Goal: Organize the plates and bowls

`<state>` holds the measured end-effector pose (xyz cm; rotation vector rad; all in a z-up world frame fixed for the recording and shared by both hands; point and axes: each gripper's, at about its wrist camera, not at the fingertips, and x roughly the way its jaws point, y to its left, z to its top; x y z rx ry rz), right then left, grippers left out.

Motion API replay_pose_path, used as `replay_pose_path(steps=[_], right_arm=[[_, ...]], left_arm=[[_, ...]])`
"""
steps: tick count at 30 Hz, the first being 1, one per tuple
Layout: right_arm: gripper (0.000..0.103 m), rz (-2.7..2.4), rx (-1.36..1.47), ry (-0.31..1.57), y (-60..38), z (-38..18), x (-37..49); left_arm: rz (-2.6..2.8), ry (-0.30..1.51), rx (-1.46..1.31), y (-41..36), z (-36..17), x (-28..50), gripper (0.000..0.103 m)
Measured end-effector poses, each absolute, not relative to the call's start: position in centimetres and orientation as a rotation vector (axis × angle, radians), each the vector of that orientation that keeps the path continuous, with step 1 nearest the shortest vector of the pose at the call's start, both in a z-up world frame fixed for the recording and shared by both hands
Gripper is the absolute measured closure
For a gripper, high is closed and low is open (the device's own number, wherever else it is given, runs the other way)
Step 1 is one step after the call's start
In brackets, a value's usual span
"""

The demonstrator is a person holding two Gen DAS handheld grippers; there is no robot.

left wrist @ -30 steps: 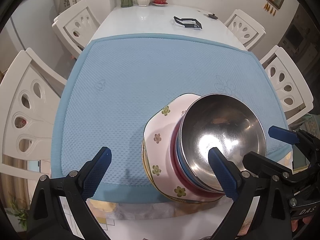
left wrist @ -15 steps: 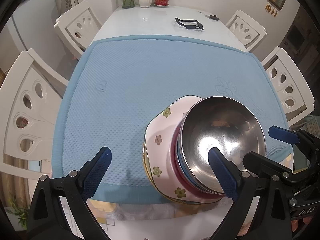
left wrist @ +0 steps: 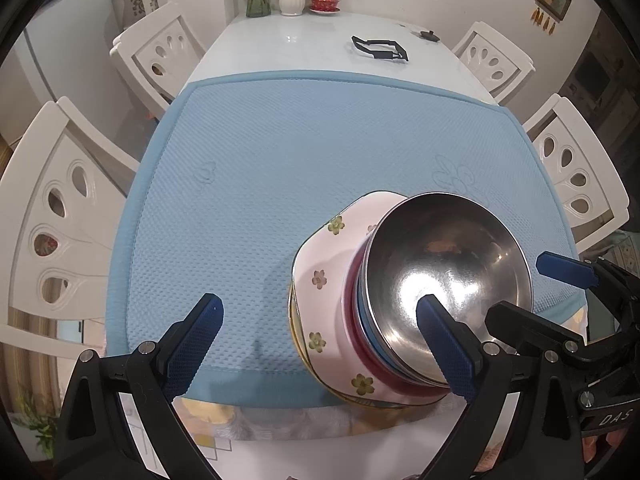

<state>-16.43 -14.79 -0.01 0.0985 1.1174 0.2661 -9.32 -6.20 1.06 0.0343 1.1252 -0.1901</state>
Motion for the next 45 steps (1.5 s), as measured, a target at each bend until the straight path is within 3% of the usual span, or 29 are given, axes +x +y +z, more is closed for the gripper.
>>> replay_pose_path(steps=[45], right_arm=[[0.005, 0.26, 0.119, 1.127, -16.0, -0.5, -15.9]], left_arm=[[-0.167, 1.106, 0.093, -6.6, 1.2, -9.2, 0.006]])
